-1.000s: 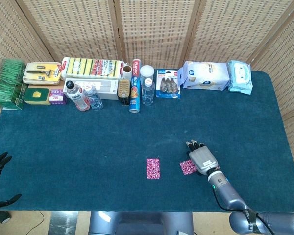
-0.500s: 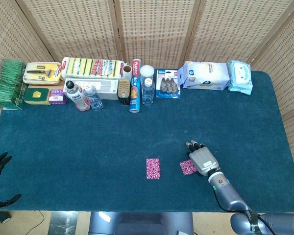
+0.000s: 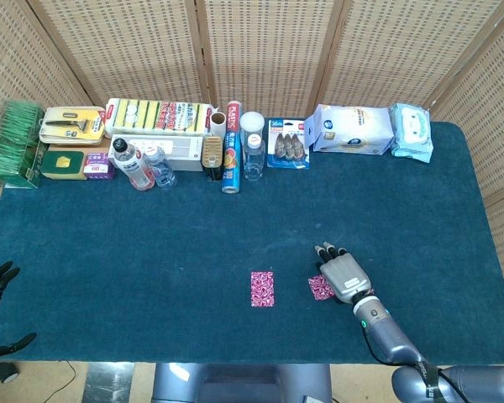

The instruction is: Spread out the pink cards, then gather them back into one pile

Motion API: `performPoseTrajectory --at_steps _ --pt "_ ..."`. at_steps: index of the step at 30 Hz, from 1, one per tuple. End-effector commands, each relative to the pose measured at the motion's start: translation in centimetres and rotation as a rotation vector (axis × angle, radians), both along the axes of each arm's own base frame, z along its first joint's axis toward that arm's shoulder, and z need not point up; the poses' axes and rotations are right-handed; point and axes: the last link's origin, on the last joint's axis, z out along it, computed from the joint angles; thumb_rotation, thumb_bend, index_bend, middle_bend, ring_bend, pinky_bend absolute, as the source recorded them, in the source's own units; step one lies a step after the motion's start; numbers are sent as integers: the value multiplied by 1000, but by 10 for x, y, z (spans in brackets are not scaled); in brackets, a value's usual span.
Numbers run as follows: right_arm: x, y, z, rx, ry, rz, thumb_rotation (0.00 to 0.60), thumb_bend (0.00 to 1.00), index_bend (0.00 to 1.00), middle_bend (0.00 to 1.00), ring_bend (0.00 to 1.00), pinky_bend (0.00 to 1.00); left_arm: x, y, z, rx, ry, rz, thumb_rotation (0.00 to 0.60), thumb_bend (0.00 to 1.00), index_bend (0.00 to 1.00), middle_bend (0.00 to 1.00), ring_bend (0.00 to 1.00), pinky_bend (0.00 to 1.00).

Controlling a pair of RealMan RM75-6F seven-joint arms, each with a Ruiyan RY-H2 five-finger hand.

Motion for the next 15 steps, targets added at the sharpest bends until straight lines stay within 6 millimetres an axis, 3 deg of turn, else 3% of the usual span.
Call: performPoseTrajectory --at_steps 1,15 --pt "1 0 2 -3 0 2 600 270 319 72 53 227 0 0 0 0 0 0 600 73 0 0 0 0" --pt "18 5 20 33 -83 19 600 237 275 64 50 215 1 -1 -2 -6 4 -3 600 72 0 0 0 0"
